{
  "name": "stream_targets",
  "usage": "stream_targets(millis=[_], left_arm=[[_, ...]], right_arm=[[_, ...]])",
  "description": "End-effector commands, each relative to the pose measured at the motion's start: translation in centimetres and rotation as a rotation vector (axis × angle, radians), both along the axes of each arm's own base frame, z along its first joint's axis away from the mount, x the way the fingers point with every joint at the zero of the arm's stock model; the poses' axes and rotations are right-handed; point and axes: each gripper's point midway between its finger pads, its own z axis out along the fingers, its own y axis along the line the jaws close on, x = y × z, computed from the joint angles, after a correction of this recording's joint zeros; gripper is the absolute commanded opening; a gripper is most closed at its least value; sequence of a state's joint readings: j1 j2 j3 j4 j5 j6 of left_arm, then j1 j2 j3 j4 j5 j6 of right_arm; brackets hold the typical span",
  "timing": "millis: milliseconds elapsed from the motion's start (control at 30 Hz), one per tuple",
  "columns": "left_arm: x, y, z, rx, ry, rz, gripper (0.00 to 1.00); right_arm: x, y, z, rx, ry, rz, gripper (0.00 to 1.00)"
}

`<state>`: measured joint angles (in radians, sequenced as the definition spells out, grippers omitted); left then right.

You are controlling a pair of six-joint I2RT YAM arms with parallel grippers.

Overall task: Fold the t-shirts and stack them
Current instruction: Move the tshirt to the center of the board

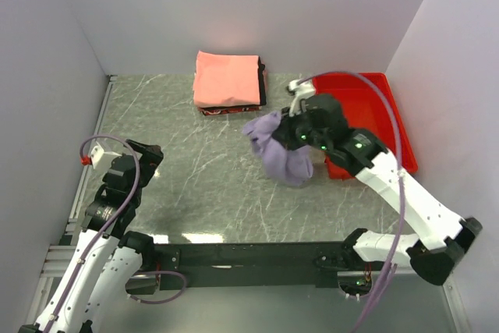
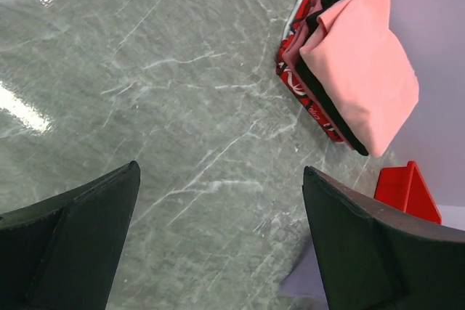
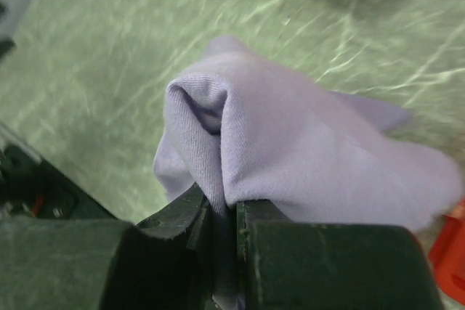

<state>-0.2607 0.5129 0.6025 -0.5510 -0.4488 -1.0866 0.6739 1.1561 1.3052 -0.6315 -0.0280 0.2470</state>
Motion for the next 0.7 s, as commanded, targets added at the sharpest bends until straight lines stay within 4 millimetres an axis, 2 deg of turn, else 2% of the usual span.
stream_targets(millis=[0, 33, 100, 133, 200, 233, 267, 300, 333, 367, 433, 467, 500, 533, 567, 633, 667], left_arm=[[-0.2, 0.0, 1.0, -0.015, -0.013, 0.007, 1.00], [-0.2, 0.0, 0.7, -0.015, -0.005, 0.006, 0.99], [-0.2, -0.2, 0.2, -0.015, 0.010, -0.003, 0.99], [-0.1, -0.2, 0.2, -0.015, 0.010, -0.003, 0.99], [-0.1, -0.5, -0.5, -0.020, 0.030, -0.016, 1.00], [0.0, -0.6, -0.7, -0.017, 0.036, -0.019, 0.99], [0.0, -0.7, -0.8, -0.021, 0.041, -0.026, 1.00], [0.0, -0.8, -1.3, -0.021, 0.058, -0.031, 0.99], [0.0, -1.0, -1.6, -0.023, 0.065, -0.037, 1.00], [0.2, -1.5, -1.6, -0.033, 0.064, -0.060, 1.00], [0.4, -2.1, -2.4, -0.024, 0.086, -0.098, 1.00], [0.8, -2.5, -2.1, -0.027, 0.065, -0.118, 1.00], [0.9, -3.2, -2.9, -0.030, 0.085, -0.158, 0.99], [1.1, -3.6, -3.1, -0.026, 0.084, -0.182, 0.99], [1.6, -4.2, -2.7, -0.037, 0.061, -0.212, 0.99], [1.8, -6.0, -3.6, -0.046, 0.086, -0.315, 1.00], [2.0, -6.5, -3.8, -0.048, 0.087, -0.345, 1.00]], right_arm=[[-0.4, 2.6, -2.1, -0.087, 0.019, 0.099, 0.00], [0.0, 3.4, -3.7, -0.128, 0.037, 0.121, 0.02], [0.0, 5.2, -4.7, -0.144, 0.045, 0.158, 0.03], [0.3, 6.3, -6.6, -0.174, 0.082, 0.184, 0.04], [0.6, 8.5, -7.3, -0.161, 0.096, 0.228, 0.09], [1.1, 9.5, -9.3, -0.179, 0.142, 0.222, 0.22], [1.6, 10.0, -10.0, -0.188, 0.160, 0.217, 0.33], [2.4, 10.3, -9.7, -0.201, 0.160, 0.191, 0.43], [3.0, 10.6, -11.2, -0.231, 0.193, 0.163, 0.62], [3.2, 10.7, -11.4, -0.240, 0.204, 0.149, 0.69], [4.1, 10.0, -11.3, -0.266, 0.185, 0.090, 0.76], [4.1, 9.9, -11.2, -0.265, 0.178, 0.083, 0.77], [4.0, 9.6, -11.6, -0.266, 0.175, 0.075, 0.77], [3.9, 9.2, -10.7, -0.248, 0.161, 0.053, 0.78], [3.5, 8.7, -11.3, -0.253, 0.170, 0.049, 0.77], [2.8, 7.9, -10.2, -0.221, 0.145, 0.041, 0.78], [2.5, 7.4, -10.2, -0.216, 0.145, 0.036, 0.78]])
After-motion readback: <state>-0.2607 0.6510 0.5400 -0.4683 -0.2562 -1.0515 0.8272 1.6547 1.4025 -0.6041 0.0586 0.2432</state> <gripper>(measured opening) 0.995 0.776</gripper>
